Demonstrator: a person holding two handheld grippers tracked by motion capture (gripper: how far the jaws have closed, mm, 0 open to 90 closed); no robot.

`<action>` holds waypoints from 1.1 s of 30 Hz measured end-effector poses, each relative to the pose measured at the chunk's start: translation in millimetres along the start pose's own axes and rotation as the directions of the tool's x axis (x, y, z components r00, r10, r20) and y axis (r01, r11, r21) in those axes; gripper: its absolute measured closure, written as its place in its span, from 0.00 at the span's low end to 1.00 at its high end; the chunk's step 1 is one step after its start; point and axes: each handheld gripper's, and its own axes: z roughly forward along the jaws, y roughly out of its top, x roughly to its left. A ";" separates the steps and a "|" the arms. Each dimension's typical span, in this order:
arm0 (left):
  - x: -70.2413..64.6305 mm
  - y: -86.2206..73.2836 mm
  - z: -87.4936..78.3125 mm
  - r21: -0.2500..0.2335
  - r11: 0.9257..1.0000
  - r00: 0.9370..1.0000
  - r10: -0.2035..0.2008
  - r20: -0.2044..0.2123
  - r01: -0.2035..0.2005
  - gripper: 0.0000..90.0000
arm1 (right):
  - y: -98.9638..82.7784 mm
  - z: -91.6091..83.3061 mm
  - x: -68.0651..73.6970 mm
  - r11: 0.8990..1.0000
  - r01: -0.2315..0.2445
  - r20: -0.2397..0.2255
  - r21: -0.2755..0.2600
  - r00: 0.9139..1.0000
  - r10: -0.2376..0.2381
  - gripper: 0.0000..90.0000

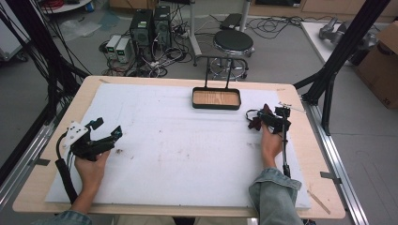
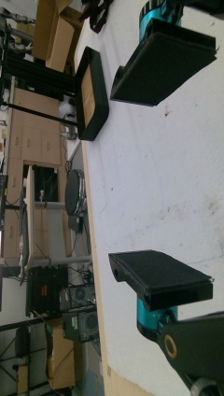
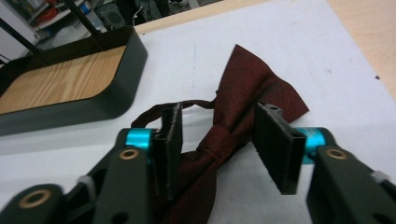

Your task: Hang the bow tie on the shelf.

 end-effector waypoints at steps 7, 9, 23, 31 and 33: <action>-0.2 -0.1 0.2 -0.002 1.000 1.000 0.001 0.000 -0.001 0.21 | -0.4 0.5 -3.8 1.000 -0.024 0.003 0.021 1.000 0.024 0.78; -0.2 0.0 0.0 -0.001 1.000 1.000 0.001 0.000 -0.001 0.21 | -0.6 0.8 -4.8 0.999 -0.034 0.003 0.022 0.999 0.034 0.82; -0.3 0.0 -0.6 0.000 1.000 1.000 0.005 -0.001 -0.005 0.21 | 12.0 -22.8 -2.4 0.997 0.019 0.008 -0.070 1.000 -0.018 0.86; -0.6 -0.2 -0.2 -0.001 1.000 1.000 0.004 -0.003 -0.004 0.21 | 22.7 -43.9 -1.5 0.985 0.066 -0.047 -0.157 0.996 -0.074 0.86; -0.7 -0.2 -0.2 0.000 1.000 1.000 0.004 -0.004 -0.004 0.21 | 24.6 -47.0 0.0 0.983 0.072 -0.064 -0.171 0.994 -0.084 0.86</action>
